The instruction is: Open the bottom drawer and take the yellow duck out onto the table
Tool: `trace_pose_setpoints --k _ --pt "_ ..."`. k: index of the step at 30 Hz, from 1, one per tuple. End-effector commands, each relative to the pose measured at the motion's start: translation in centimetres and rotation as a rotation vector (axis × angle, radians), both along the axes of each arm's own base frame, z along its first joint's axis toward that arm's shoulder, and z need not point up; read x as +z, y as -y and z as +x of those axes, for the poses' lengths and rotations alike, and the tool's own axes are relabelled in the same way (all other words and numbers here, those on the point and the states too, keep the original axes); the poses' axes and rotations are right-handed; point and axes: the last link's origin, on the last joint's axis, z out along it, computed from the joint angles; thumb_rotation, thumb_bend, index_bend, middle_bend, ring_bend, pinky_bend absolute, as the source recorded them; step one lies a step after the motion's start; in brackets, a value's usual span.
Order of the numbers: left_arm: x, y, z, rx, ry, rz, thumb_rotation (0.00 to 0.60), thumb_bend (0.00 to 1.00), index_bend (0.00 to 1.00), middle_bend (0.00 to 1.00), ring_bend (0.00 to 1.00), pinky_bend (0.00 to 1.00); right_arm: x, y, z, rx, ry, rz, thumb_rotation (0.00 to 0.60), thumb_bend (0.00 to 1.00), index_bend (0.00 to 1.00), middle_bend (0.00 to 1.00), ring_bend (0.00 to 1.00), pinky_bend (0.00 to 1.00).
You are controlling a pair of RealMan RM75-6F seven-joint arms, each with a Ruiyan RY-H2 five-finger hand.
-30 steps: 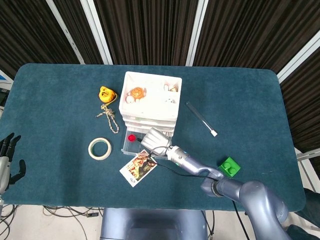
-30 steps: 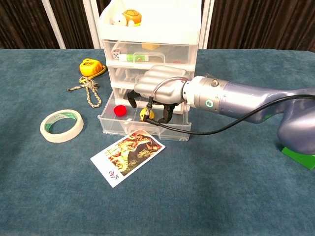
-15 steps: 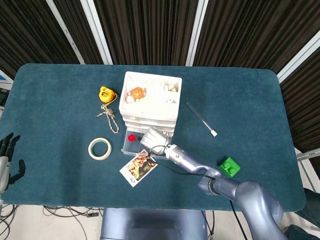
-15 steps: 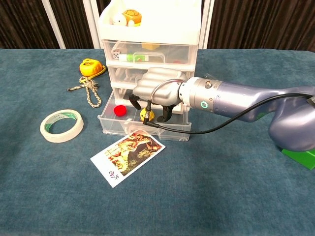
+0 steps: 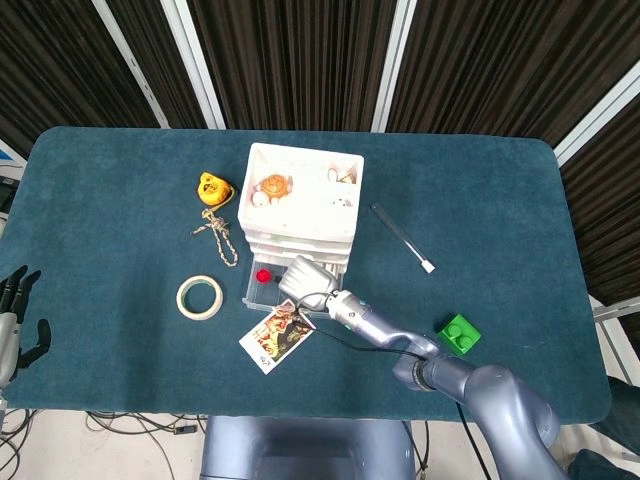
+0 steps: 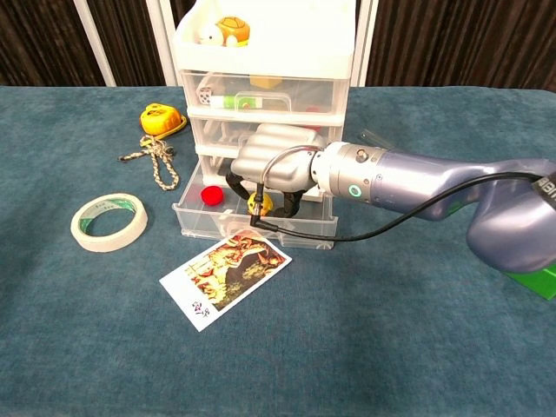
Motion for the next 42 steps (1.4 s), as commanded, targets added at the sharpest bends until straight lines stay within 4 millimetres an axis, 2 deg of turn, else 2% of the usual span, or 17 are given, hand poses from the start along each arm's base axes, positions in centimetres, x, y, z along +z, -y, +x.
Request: trace_pose_setpoints --k 1,18,27,34,42 --pt "0.0 0.0 0.0 0.0 0.0 0.001 0.6 0.58 0.06 0.0 0.0 0.0 -0.1 0.0 0.0 -0.004 0.001 0.002 0.6 0.33 0.44 1.0 1.0 1.0" --pt "0.1 0.0 0.0 0.003 0.004 -0.001 0.6 0.58 0.06 0.0 0.0 0.0 -0.7 -0.2 0.1 0.0 -0.001 0.005 0.6 0.36 0.47 1.0 1.0 1.0" --pt "0.0 0.0 0.0 0.005 0.006 -0.004 0.6 0.58 0.06 0.0 0.0 0.0 0.0 -0.1 0.3 0.008 0.023 -0.011 0.6 0.36 0.48 1.0 1.0 1.0" --pt "0.1 0.0 0.0 0.005 0.008 -0.003 0.6 0.58 0.06 0.0 0.0 0.0 2.0 -0.2 0.4 0.015 0.065 -0.018 0.6 0.36 0.48 1.0 1.0 1.0" --pt "0.0 0.1 0.1 0.001 0.007 -0.006 0.6 0.58 0.06 0.0 0.0 0.0 6.6 -0.9 -0.7 0.028 0.12 -0.047 0.6 0.36 0.48 1.0 1.0 1.0"
